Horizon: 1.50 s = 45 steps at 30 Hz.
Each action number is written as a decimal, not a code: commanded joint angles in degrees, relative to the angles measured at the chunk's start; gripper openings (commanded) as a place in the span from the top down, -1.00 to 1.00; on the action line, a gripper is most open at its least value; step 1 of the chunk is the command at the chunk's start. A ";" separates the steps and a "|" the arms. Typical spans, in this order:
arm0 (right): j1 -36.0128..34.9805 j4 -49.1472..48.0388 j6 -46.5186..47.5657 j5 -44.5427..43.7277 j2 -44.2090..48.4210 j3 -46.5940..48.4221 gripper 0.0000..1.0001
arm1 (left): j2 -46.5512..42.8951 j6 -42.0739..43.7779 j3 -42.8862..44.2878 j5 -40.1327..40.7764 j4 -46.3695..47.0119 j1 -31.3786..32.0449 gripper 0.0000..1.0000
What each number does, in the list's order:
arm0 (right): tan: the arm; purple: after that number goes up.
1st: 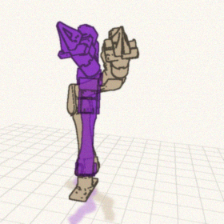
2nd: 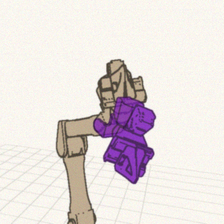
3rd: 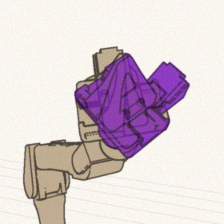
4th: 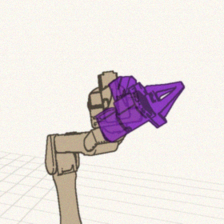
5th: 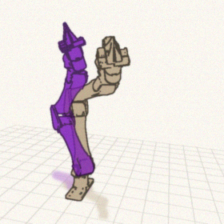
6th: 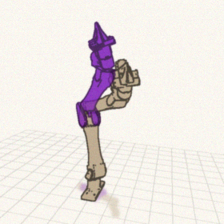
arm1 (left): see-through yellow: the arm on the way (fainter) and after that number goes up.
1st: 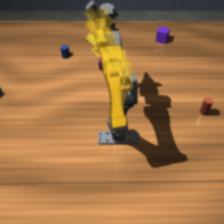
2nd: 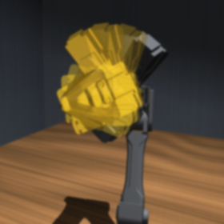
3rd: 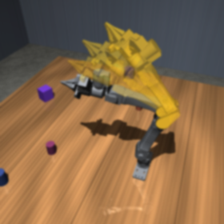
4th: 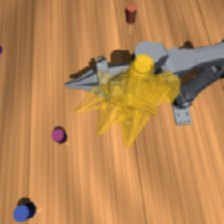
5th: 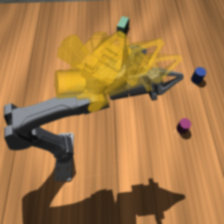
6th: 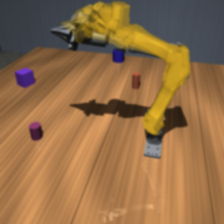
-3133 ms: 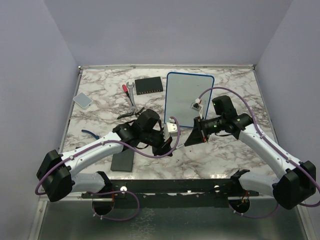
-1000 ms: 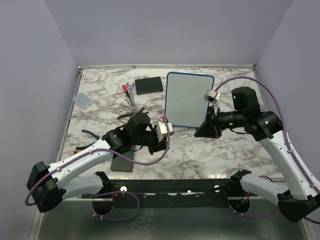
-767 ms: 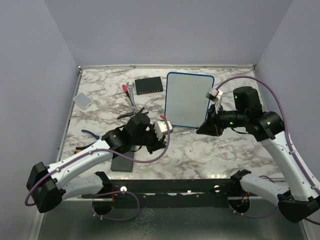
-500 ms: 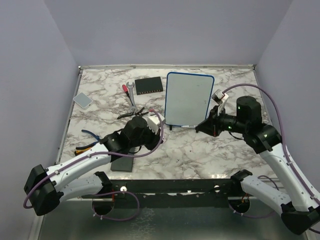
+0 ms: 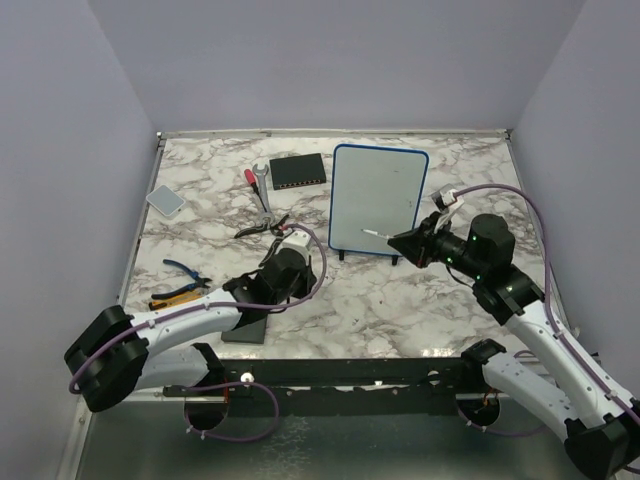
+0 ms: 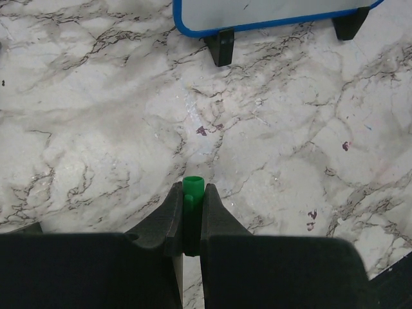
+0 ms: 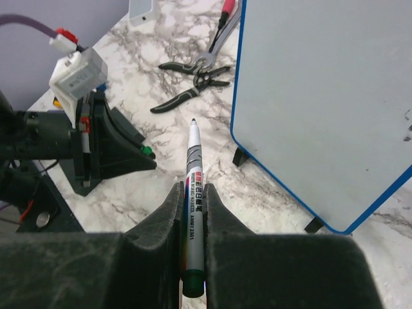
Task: Write a sentence on the whiteboard
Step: Place the pen cap at the center of the board.
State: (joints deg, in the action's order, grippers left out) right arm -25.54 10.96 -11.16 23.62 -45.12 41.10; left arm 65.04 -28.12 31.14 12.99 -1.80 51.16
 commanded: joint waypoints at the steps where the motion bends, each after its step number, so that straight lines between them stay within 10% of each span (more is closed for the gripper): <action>1: -0.17 -8.62 -0.74 -4.17 1.12 -3.05 0.99 | 4.47 -1.92 -1.46 0.66 8.30 0.60 0.92; 10: -0.21 -12.23 -0.94 -3.39 0.65 -5.52 0.99 | 11.88 -0.20 -1.96 1.11 8.37 0.79 0.76; 16: -0.21 -13.60 -1.52 -3.93 0.39 -5.66 0.99 | 11.23 -1.02 -2.29 1.50 8.39 0.76 -0.23; 20: -0.17 -13.19 -1.41 -4.48 -0.26 -3.89 0.99 | 6.86 -0.71 -1.15 -0.52 6.23 -0.71 -0.52; 28: -0.69 -17.96 -4.00 -7.98 -1.50 -2.77 0.99 | 1.82 5.45 9.54 -21.33 -0.14 -13.89 -0.62; 45: -2.92 -25.66 -7.07 -13.74 -9.31 2.42 0.99 | 24.50 19.32 33.64 -51.03 4.99 -26.17 -0.43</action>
State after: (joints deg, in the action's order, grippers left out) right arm -27.86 -11.29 -17.15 11.20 -53.39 41.82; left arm 87.35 -11.94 62.41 -27.81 -1.39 27.22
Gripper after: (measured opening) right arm 0.103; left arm 0.726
